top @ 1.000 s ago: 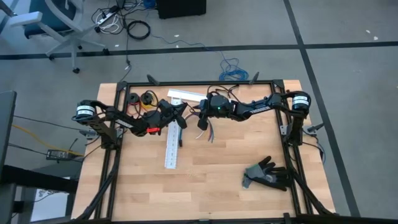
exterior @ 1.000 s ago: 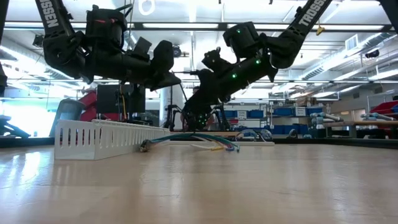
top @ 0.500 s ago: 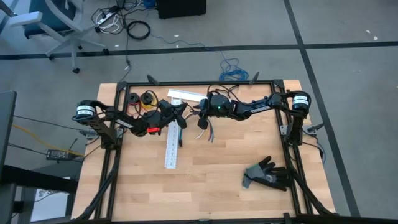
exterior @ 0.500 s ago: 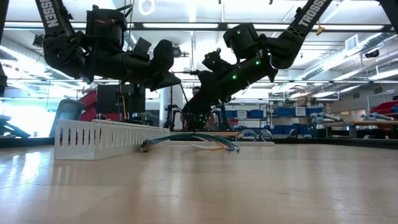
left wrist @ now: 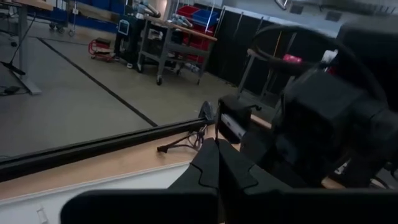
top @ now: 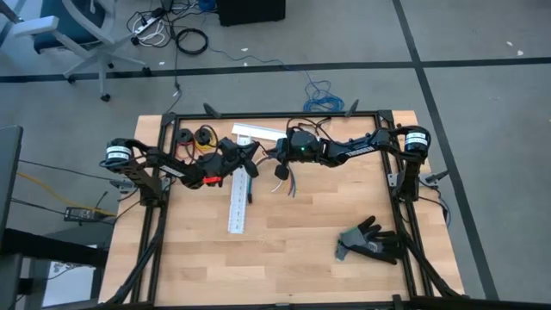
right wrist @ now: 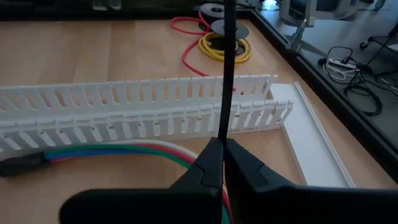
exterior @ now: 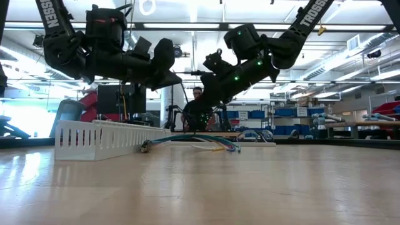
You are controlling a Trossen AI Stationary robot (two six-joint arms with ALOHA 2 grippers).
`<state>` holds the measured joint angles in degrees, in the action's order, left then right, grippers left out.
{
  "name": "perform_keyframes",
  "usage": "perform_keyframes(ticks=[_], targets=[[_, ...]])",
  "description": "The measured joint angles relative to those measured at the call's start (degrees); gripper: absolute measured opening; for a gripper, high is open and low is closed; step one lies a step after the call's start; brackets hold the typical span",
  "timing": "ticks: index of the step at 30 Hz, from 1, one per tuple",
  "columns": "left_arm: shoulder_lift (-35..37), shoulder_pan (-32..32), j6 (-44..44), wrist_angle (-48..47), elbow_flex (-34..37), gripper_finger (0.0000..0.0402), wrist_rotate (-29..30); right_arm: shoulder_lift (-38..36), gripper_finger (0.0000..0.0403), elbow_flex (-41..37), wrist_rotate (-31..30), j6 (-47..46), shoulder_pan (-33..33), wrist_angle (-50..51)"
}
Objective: Ziptie cables
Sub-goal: Wrap the black zip tie on the cables
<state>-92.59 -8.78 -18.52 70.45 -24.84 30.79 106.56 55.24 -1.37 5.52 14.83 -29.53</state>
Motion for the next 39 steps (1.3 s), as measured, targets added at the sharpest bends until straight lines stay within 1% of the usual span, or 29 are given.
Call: perform_keyframes(ticks=[9,19,22,28,31,34,39], targets=[[0.0,-0.01,0.33,5.22,-0.02,0.0,0.04,0.05,0.0,0.0,-0.02,-0.29,0.0,2.69],[0.02,0.0,1.36,1.24,-0.02,0.0,0.87,0.15,0.0006,0.0,-0.02,-0.79,-0.04,1.17],[0.02,-0.02,1.35,0.89,-0.02,0.0,1.3,0.15,0.0024,0.0,-0.03,-0.81,-0.38,0.95],[0.02,-0.02,0.07,0.91,-0.02,0.0,1.33,0.15,0.0085,0.0,-0.5,-0.84,-0.48,-0.65],[0.02,0.0,-0.01,0.91,-0.02,0.0,1.32,0.15,0.0108,0.0,-0.59,-1.0,-0.44,-1.96],[0.02,0.0,-0.89,0.88,-0.02,0.0,1.33,0.15,0.0116,0.0,-0.57,-0.99,-0.46,-2.11],[0.02,0.01,-1.27,0.76,-0.77,0.0,1.31,0.15,0.0111,0.0,-0.57,-1.01,-0.46,-1.81]])
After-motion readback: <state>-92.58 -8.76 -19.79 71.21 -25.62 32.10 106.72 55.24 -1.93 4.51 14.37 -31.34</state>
